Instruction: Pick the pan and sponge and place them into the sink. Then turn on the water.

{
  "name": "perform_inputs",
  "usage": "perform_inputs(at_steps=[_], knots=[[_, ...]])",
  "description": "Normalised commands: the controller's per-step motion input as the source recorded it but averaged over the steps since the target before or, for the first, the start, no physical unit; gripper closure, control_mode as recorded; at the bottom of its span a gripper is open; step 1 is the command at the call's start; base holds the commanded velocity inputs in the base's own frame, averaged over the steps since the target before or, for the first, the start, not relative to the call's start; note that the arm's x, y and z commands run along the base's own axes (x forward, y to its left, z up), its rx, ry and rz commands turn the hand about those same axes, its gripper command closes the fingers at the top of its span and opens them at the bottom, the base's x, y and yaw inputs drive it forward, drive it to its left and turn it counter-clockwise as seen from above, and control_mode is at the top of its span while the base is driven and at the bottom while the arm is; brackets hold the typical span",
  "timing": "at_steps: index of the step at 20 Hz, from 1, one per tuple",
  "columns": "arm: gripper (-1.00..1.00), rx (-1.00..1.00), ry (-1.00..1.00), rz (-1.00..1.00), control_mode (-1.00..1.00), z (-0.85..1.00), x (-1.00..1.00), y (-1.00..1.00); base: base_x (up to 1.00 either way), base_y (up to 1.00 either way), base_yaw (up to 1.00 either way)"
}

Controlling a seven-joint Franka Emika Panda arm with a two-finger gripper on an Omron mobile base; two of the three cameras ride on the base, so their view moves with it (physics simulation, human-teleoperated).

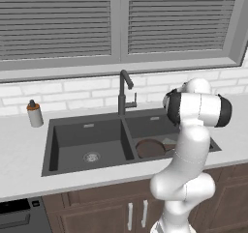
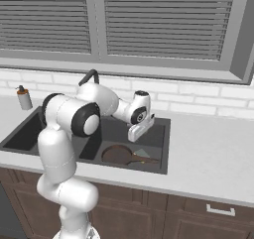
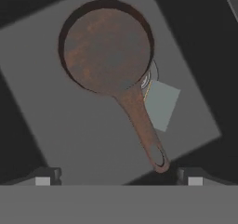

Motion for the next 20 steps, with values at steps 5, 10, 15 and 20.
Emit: perform_inputs(at_steps=[5,10,15,20], knots=[[-1.00,0.01,0.00,0.00,-1.00,0.00,0.00,-0.03,0.00,0.00,0.00],[-1.00,0.01,-0.02,-0.02,-1.00,0.00,-0.05,-0.02,0.00,0.00,0.00],[-1.00,0.01,-0.19,-0.31,-1.00,0.04,-0.12,0.23,0.00,0.00,0.00],[-1.00,0.05,-0.16,-0.46,-1.00,0.17,0.01,0.46,0.00,0.00,0.00]])
